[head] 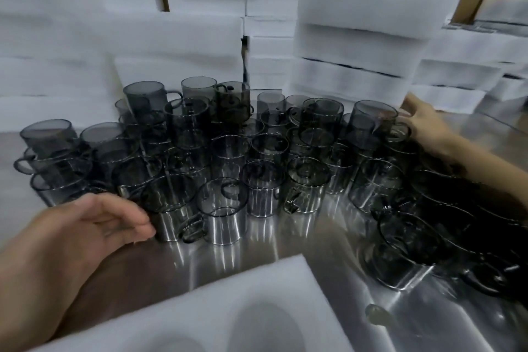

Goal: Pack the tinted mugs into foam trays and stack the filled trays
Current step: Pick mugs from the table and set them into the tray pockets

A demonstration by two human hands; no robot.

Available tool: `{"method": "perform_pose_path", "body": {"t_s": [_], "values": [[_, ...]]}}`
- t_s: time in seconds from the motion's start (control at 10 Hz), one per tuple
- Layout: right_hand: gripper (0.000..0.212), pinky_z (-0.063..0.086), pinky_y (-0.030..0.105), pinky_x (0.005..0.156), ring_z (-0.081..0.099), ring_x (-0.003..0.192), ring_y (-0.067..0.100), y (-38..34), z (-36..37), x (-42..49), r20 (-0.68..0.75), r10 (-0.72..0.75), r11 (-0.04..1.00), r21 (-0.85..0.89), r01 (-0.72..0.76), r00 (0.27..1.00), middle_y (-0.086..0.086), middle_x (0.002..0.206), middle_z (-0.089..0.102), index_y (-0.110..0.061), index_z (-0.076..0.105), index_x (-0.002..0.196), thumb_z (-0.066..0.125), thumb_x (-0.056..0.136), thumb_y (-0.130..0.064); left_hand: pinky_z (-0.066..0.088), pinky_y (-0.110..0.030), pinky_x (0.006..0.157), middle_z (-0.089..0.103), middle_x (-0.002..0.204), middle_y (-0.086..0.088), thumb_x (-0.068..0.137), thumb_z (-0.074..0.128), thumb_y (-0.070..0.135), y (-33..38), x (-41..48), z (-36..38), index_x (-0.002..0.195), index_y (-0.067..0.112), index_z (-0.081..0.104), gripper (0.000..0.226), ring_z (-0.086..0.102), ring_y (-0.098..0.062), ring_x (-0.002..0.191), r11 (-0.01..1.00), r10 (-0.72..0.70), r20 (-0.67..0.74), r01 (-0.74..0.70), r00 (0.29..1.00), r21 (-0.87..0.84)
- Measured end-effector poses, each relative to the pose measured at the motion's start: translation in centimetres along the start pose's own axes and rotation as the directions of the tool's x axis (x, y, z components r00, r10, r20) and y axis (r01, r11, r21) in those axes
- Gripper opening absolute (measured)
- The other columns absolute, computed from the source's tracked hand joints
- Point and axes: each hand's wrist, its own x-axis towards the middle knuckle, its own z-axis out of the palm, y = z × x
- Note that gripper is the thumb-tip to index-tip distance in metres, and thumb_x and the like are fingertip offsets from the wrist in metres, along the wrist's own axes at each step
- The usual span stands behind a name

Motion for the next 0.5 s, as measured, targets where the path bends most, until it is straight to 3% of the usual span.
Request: {"method": "perform_pose_path", "body": {"t_s": [0.1, 0.2, 0.3, 0.4, 0.5], "values": [[0.059, 0.048, 0.019, 0.085, 0.057, 0.112, 0.013, 0.0, 0.0, -0.1, 0.029, 0.110, 0.989, 0.095, -0.113, 0.993, 0.000, 0.132, 0.052, -0.013, 0.033, 0.148, 0.057, 0.094, -0.015, 0.044, -0.053, 0.101, 0.055, 0.103, -0.045, 0.098, 0.036, 0.014, -0.1, -0.6, 0.1, 0.096, -0.030, 0.054, 0.048, 0.053, -0.054, 0.105, 0.951, 0.192, 0.280, -0.107, 0.941, -0.291], [0.046, 0.045, 0.021, 0.088, 0.059, 0.107, 0.004, -0.7, -0.3, -0.6, 0.027, 0.200, 0.939, 0.279, -0.200, 0.979, 0.000, 0.126, 0.060, -0.015, 0.041, 0.144, 0.048, 0.098, -0.016, 0.059, -0.035, 0.072, 0.067, 0.078, -0.023, 0.090, 0.032, 0.017, -0.7, -1.7, 0.8, 0.073, -0.004, 0.072, 0.049, 0.069, -0.032, 0.077, 0.974, 0.224, 0.009, -0.224, 0.975, -0.038], [0.044, 0.044, 0.026, 0.097, 0.056, 0.117, 0.011, -1.1, -1.4, -2.1, 0.012, 0.268, 0.876, 0.412, -0.249, 0.963, -0.005, 0.113, 0.068, -0.009, 0.036, 0.145, 0.035, 0.102, -0.015, 0.059, -0.031, 0.069, 0.068, 0.074, -0.023, 0.084, 0.033, 0.016, 0.2, -2.6, 2.9, 0.068, -0.003, 0.073, 0.048, 0.069, -0.030, 0.071, 0.966, 0.259, -0.024, -0.258, 0.966, 0.025], [0.043, 0.050, 0.019, 0.092, 0.060, 0.112, 0.009, -2.1, -2.4, -5.4, 0.010, 0.311, 0.868, 0.405, -0.288, 0.950, -0.006, 0.111, 0.066, -0.005, 0.036, 0.145, 0.033, 0.103, -0.012, 0.059, -0.030, 0.068, 0.069, 0.075, -0.022, 0.081, 0.036, 0.017, 0.9, -3.0, 4.0, 0.068, 0.001, 0.075, 0.045, 0.070, -0.030, 0.073, 0.961, 0.269, -0.012, -0.268, 0.963, 0.071], [0.042, 0.043, 0.022, 0.098, 0.060, 0.110, 0.014, -3.4, -3.3, -9.2, 0.036, 0.373, 0.815, 0.466, -0.346, 0.927, -0.008, 0.097, 0.073, -0.003, 0.038, 0.143, 0.031, 0.102, -0.011, 0.059, -0.028, 0.069, 0.071, 0.074, -0.017, 0.088, 0.034, 0.011, 1.1, -3.2, 4.3, 0.068, 0.008, 0.077, 0.047, 0.071, -0.026, 0.074, 0.953, 0.287, 0.023, -0.287, 0.958, 0.094]]}}
